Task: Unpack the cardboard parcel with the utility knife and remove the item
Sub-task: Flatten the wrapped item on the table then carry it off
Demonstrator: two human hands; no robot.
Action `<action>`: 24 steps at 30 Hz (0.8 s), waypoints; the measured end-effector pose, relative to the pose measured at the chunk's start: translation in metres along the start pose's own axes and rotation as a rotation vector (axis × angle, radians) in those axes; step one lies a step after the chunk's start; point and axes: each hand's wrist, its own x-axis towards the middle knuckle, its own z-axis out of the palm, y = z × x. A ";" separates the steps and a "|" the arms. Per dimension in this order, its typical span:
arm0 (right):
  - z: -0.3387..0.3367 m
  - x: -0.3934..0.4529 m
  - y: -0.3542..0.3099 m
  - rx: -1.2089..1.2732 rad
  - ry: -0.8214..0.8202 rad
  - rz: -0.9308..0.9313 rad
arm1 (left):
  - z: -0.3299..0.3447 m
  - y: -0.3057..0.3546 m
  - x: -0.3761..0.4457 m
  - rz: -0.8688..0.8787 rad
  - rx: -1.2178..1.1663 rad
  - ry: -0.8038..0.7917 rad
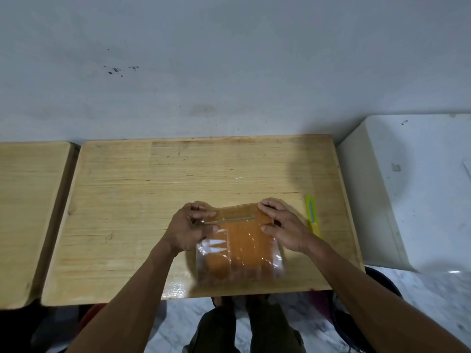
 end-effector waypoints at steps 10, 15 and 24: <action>0.026 -0.008 -0.004 -0.320 0.001 0.003 | 0.035 0.020 -0.018 -0.028 0.113 0.148; 0.040 -0.014 -0.007 -0.357 0.081 0.024 | 0.052 0.005 -0.021 0.175 0.689 0.128; 0.063 -0.014 0.013 -0.424 0.203 -0.049 | 0.072 -0.009 -0.037 0.121 0.762 0.117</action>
